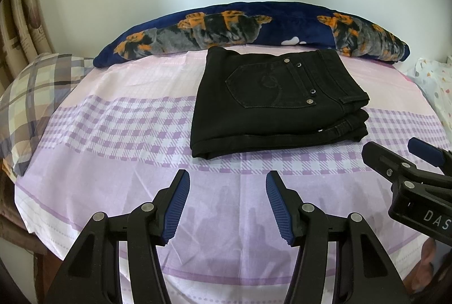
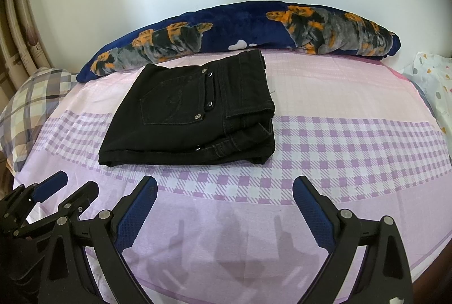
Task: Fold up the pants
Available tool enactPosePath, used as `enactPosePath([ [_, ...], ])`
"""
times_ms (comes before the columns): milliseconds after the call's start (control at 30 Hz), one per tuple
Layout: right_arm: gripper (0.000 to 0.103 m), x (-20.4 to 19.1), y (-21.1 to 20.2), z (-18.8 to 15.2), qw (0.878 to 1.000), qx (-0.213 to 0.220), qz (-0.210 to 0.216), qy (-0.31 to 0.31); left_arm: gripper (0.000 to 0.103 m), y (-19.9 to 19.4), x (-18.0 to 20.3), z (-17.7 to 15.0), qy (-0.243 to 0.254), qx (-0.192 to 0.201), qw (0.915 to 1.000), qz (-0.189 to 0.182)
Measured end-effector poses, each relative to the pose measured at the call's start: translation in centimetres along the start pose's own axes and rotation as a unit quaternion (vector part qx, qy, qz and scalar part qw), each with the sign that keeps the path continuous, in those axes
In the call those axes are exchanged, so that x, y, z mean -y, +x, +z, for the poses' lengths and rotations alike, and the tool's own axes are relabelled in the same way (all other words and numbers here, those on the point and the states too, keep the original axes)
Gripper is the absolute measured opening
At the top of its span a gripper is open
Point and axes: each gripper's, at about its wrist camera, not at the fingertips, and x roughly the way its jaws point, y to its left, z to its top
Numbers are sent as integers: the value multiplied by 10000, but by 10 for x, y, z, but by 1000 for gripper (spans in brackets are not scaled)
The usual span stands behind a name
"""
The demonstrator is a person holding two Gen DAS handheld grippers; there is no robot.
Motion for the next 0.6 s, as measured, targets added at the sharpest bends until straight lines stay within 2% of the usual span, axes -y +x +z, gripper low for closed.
enactPosePath([
  [600, 96, 1, 1, 0, 10000, 4, 10, -7, 57, 0, -1, 0, 28, -10, 10000, -11],
])
